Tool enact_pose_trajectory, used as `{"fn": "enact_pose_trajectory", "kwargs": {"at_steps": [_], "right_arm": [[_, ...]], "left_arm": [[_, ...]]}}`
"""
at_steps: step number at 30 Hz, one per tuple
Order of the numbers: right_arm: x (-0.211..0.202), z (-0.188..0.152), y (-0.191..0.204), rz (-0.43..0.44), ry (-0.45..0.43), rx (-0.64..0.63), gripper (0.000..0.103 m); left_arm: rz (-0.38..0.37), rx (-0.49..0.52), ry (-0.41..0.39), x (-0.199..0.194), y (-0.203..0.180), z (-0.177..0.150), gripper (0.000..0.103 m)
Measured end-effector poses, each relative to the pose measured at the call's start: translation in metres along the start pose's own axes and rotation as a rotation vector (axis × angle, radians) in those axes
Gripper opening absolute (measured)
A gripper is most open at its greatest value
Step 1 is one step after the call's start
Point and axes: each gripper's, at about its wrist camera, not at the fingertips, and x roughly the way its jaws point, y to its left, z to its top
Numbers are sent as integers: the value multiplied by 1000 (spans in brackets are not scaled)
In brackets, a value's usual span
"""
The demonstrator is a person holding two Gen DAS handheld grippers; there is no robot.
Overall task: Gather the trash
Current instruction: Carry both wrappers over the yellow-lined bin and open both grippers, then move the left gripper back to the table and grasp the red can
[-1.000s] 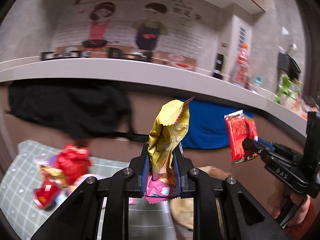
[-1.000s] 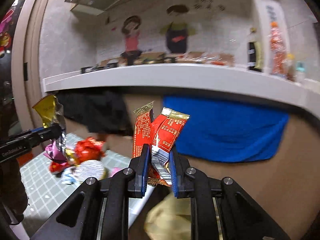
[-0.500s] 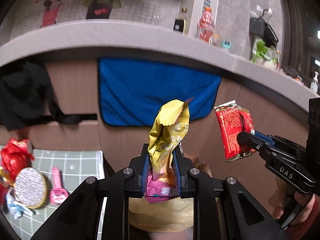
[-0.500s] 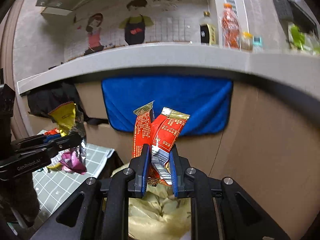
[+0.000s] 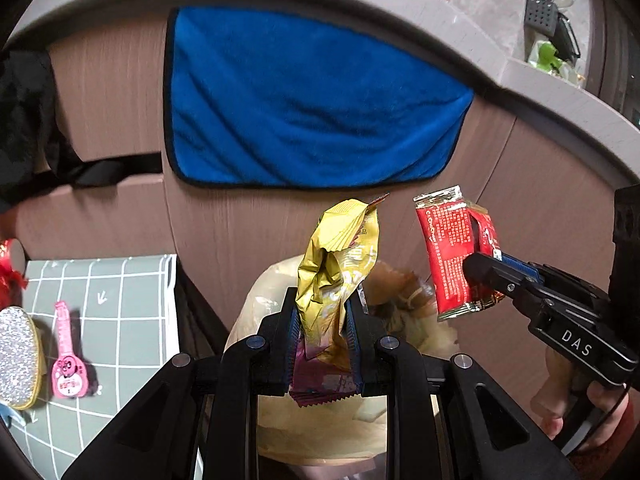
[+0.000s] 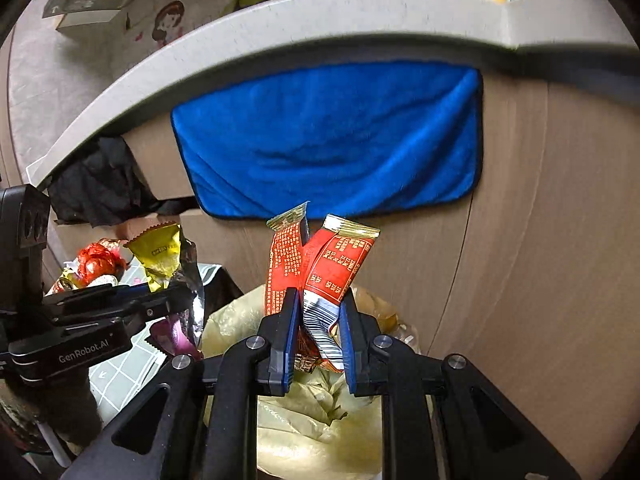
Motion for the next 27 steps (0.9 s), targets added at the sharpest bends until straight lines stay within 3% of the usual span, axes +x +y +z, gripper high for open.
{"fn": "enact_pose_trajectory", "kwargs": {"at_steps": [9,12,14,20,23,27], "right_arm": [[32,-13,-10,-1,66,25,23],[36,-16,-14,-10,73,43,30],[37,-18,-18,-8,80,55,32],[31,-19,-21,-7,69,83,34],[25,-18,-17,-23,55,86,34],[13,-16,-9,-45,30,77,34]], "left_arm": [[-48,-25,103,39,8,-4,23],[-115,-44,141,48,13,-5,38],[-139,-56,150,49,16,-6,55],[-141,-91,124,40,26,-2,74],[-110,-56,97,29,27,0,75],[-85,-116,86,6,50,-2,75]]}}
